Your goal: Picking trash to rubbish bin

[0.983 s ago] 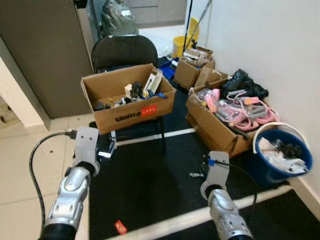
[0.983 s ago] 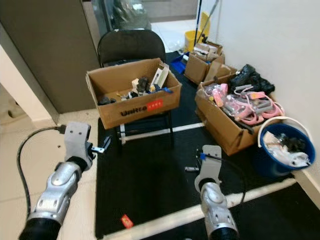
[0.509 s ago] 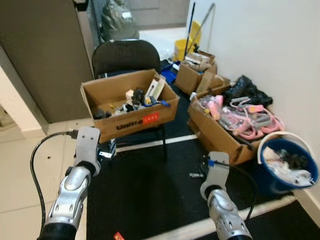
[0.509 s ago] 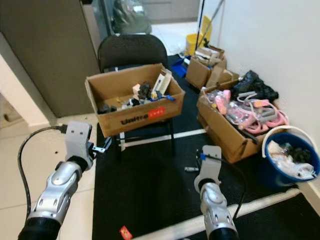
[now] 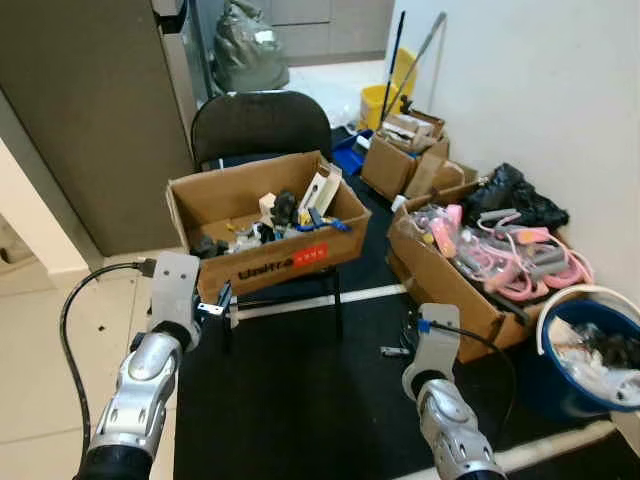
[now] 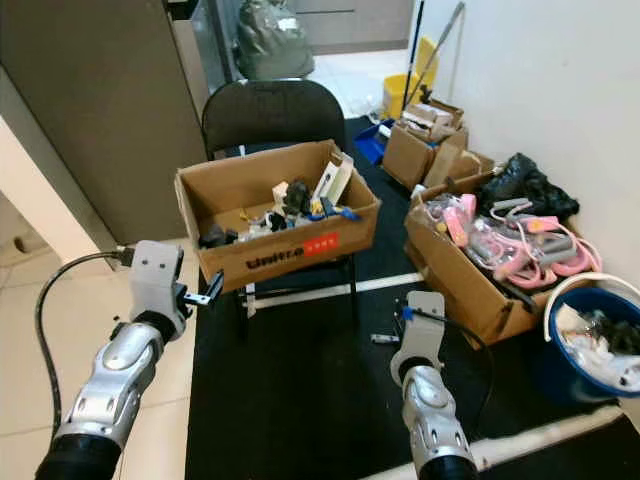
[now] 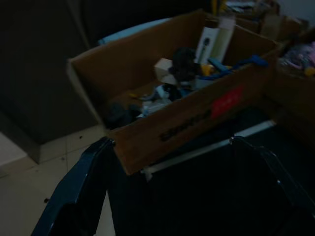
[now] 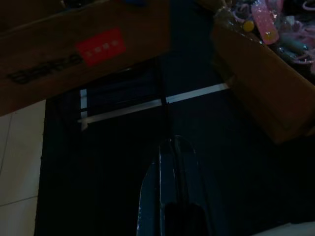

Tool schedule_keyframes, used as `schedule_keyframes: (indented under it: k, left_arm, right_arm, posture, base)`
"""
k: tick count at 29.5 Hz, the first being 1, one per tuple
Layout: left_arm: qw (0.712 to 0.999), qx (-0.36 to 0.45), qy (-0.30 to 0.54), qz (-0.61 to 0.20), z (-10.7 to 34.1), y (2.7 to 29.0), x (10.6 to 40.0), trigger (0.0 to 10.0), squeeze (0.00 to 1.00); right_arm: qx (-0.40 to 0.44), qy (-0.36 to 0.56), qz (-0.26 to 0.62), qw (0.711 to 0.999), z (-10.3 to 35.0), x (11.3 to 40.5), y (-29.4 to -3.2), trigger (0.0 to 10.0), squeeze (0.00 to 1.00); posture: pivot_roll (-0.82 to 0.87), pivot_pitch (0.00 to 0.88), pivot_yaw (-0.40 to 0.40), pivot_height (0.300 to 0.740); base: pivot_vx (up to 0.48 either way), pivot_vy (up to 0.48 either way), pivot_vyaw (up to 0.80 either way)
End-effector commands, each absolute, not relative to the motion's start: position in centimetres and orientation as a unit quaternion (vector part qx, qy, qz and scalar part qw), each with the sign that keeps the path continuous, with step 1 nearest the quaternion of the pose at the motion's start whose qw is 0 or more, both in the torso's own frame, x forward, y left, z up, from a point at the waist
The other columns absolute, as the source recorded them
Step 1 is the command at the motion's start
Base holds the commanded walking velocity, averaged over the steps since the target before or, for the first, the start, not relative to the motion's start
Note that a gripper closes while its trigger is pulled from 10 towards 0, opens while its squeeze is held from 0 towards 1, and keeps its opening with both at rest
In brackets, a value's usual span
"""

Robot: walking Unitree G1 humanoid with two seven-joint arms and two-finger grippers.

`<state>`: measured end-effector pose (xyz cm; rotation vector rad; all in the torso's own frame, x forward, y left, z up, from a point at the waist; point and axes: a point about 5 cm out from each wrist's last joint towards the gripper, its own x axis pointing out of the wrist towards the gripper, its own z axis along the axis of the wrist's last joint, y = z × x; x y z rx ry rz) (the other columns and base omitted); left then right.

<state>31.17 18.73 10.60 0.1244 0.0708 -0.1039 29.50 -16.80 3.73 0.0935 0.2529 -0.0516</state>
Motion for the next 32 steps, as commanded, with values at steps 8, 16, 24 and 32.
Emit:
schedule_keyframes:
  k: [8,16,24,32]
  left_arm:
    - [0.996,0.064,0.043,-0.053,10.28,18.84,31.08,10.0,0.0]
    - [0.996,0.064,0.043,-0.053,10.34,18.83,31.16,10.0,0.0]
    - [0.996,0.063,0.043,-0.052,10.38,18.79,31.21,10.0,0.0]
    - [0.995,0.067,0.044,-0.055,10.36,18.68,31.18,10.0,0.0]
  right_arm:
    - [0.049,0.132,-0.029,0.99,3.36,29.24,-16.79,10.0,0.0]
    - [0.052,0.133,-0.029,0.989,3.34,29.21,-16.83,10.0,0.0]
    - [0.052,0.134,-0.028,0.989,3.35,29.27,-16.91,10.0,0.0]
    - [0.055,0.124,-0.027,0.99,3.79,29.45,-16.77,10.0,0.0]
  posture:
    - [0.02,0.105,0.028,0.74]
    - [0.02,0.108,0.027,0.74]
    - [0.03,0.115,0.022,0.74]
    - [0.02,0.127,0.029,0.74]
  base:
    - [0.296,0.0,0.0]
    - [0.296,0.0,0.0]
    - [0.296,0.0,0.0]
    - [0.297,0.0,0.0]
